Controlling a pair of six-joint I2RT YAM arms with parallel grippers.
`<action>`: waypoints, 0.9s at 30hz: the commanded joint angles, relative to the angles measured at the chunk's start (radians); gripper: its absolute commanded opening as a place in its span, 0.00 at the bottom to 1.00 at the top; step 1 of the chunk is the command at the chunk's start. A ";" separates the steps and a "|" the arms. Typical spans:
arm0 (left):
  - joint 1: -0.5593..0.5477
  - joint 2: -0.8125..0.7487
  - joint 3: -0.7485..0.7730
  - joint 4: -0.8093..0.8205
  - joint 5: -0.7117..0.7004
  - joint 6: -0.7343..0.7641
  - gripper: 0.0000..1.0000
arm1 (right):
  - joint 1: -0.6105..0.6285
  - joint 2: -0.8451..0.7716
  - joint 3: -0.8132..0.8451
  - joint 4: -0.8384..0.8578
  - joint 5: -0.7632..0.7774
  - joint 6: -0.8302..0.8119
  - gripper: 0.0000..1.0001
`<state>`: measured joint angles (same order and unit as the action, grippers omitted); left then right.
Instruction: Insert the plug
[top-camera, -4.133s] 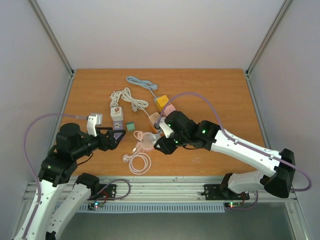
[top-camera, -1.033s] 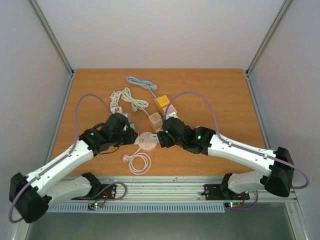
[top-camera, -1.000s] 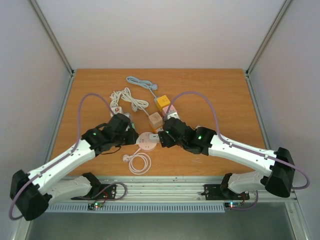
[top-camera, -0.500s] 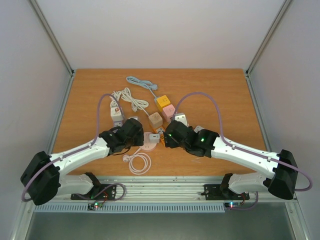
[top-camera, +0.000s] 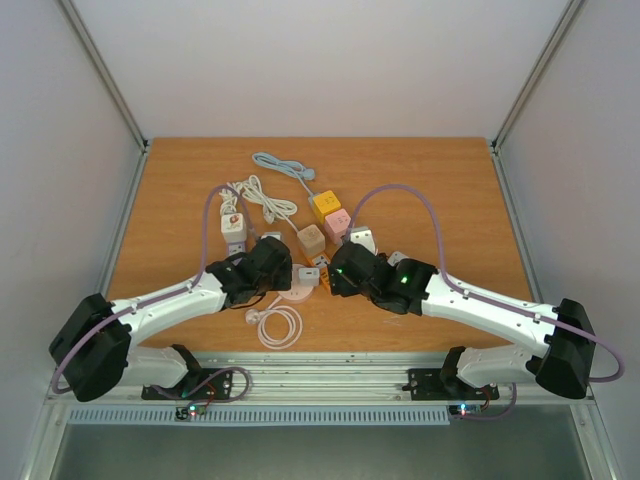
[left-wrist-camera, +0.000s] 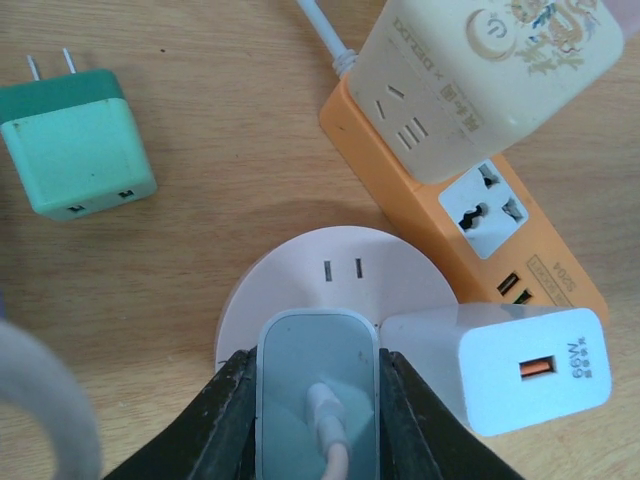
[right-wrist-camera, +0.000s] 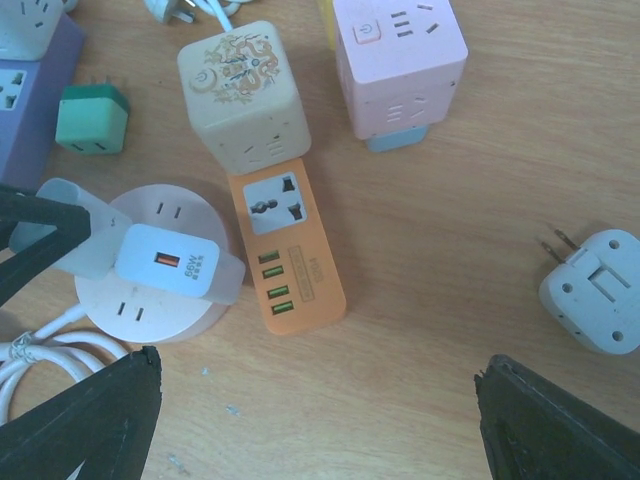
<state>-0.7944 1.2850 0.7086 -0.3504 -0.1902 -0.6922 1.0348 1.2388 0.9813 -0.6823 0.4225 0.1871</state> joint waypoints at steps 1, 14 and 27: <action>-0.009 0.023 0.006 -0.021 -0.056 -0.017 0.08 | -0.004 0.011 -0.007 -0.009 0.034 0.029 0.87; -0.013 0.070 0.025 -0.068 -0.048 -0.034 0.09 | -0.005 0.022 -0.006 -0.025 0.039 0.041 0.87; -0.159 0.182 0.088 -0.225 -0.130 -0.161 0.10 | -0.005 0.013 -0.008 -0.035 0.043 0.049 0.88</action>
<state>-0.9195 1.4231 0.8268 -0.4526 -0.3367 -0.7815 1.0321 1.2575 0.9787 -0.7006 0.4339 0.2096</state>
